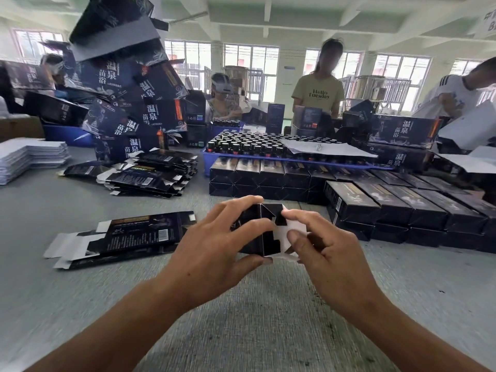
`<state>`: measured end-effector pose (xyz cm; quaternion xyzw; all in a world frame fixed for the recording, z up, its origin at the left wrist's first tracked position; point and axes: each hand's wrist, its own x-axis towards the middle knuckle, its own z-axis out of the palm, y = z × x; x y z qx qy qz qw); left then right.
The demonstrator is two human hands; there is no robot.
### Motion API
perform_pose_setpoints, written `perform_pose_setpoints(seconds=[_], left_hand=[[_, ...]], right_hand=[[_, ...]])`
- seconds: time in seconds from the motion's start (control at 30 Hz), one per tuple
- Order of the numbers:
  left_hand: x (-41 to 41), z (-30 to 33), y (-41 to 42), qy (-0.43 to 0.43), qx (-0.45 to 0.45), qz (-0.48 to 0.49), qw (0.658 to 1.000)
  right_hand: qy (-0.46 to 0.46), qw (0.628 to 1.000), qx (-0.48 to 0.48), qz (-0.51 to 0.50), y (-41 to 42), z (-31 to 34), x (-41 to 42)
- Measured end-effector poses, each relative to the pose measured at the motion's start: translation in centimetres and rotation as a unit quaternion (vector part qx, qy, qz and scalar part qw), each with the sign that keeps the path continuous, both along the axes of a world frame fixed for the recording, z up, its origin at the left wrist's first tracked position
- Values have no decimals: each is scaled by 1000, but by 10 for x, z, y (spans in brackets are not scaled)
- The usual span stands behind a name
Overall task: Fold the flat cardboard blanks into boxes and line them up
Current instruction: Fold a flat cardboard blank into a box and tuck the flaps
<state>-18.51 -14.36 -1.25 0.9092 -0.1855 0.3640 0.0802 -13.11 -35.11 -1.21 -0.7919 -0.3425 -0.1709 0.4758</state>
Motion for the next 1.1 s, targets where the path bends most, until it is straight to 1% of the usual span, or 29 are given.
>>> perform_pose_setpoints(seconds=[0.17,0.37,0.5,0.57,0.73,0.97,1.03,1.1], left_hand=[[1,-2,-1,1,-13,-3,1000],[2,-2,-1,7,-13,0,1000],[2,-1,4,9,-29,4,1000],[2,-2,6,7,-32,8,999],[2,-2,2,-8,-32,-7,999],[2,-3,0,-13,-39,-25,999],[2,-3,0,-16,-39,-25,999],[2,-3,0,-19,-39,-24,999]], right_hand=[[6,1000,9,0,0,-1,1],[15,1000,-3,9,0,2,-1],[66,995,-53,59,-3,4,-3],[76,992,-58,83,-2,2,-4],[21,999,-7,23,1,1,-3],[50,996,73,9,4,-2,-3],[47,997,66,14,4,-2,-3],[28,999,36,11,3,-1,-5]])
